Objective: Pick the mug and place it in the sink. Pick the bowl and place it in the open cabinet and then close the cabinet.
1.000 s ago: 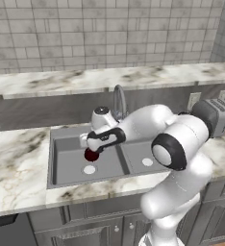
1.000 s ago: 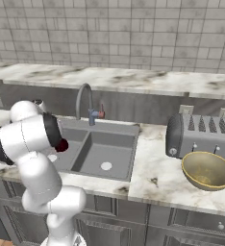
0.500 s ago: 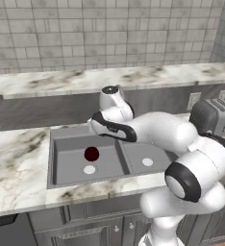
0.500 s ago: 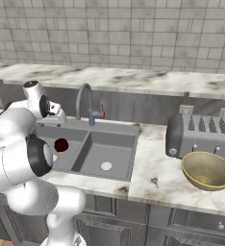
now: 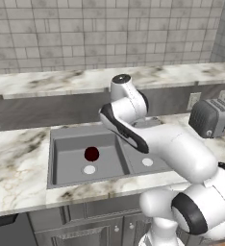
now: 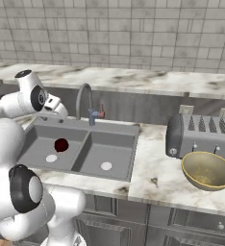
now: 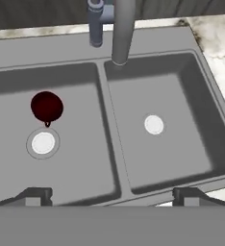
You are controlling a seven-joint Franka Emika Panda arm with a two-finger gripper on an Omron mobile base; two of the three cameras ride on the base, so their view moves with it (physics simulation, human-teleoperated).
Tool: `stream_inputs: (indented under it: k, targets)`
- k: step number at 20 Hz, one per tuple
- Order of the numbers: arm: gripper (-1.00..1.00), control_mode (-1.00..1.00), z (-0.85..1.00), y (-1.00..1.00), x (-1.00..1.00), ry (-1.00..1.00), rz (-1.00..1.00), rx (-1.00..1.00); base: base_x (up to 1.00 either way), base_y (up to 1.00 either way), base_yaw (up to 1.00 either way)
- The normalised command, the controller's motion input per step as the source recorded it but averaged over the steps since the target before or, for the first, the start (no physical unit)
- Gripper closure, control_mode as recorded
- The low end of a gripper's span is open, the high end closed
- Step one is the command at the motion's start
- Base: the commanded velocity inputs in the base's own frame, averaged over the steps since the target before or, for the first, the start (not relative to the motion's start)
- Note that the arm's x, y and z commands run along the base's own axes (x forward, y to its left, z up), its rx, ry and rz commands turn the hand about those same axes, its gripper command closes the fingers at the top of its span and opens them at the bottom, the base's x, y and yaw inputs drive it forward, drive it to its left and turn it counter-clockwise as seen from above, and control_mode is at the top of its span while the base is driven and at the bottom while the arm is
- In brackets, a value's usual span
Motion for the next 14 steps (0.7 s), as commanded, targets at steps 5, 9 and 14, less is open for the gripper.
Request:
stream_inputs:
  k: [5, 9, 14]
  targets:
    - [-1.00, -1.00, 0.26, -0.20, -0.15, -0.06, -0.39, -0.01, 0.00, 0.00, 0.00]
    - [-1.00, -1.00, 0.14, -0.31, 0.00, -0.13, -0.41, 0.00, 0.00, 0.00, 0.00]
    - [-1.00, -1.00, 0.11, -0.48, 0.00, -0.19, -0.29, 0.00, 0.00, 0.00, 0.00]
